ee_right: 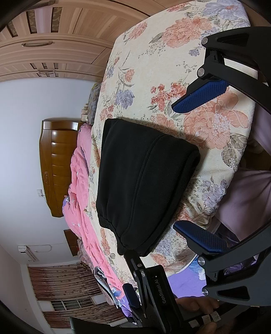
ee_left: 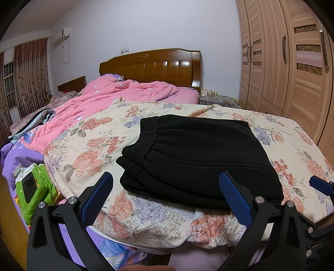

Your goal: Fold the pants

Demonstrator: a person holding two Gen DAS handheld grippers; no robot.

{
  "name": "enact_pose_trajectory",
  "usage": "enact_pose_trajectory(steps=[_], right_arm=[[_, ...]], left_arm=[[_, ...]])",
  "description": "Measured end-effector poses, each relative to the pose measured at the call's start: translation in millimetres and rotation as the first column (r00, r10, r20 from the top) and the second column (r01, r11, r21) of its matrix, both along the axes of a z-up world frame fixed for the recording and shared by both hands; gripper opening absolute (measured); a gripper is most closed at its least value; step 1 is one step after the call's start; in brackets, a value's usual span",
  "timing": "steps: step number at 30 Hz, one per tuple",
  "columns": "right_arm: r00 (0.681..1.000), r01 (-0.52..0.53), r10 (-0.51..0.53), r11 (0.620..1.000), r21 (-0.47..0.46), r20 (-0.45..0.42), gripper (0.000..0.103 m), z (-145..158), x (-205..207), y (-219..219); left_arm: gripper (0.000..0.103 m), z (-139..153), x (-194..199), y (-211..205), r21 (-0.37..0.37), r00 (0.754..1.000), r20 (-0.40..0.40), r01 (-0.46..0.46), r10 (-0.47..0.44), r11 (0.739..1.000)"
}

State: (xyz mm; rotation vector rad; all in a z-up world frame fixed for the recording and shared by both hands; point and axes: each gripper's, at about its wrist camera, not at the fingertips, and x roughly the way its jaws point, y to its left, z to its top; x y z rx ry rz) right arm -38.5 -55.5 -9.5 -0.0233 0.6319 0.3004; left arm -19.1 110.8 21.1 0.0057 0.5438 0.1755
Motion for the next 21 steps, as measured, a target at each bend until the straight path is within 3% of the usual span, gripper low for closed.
enact_pose_trajectory(steps=[21], right_arm=[[1.0, -0.001, 0.001, 1.0, 0.001, -0.002, 0.099, -0.2, 1.1, -0.2]], left_arm=[[0.101, -1.7, 0.0, 1.3, 0.007, 1.0, -0.006, 0.008, -0.008, 1.0]])
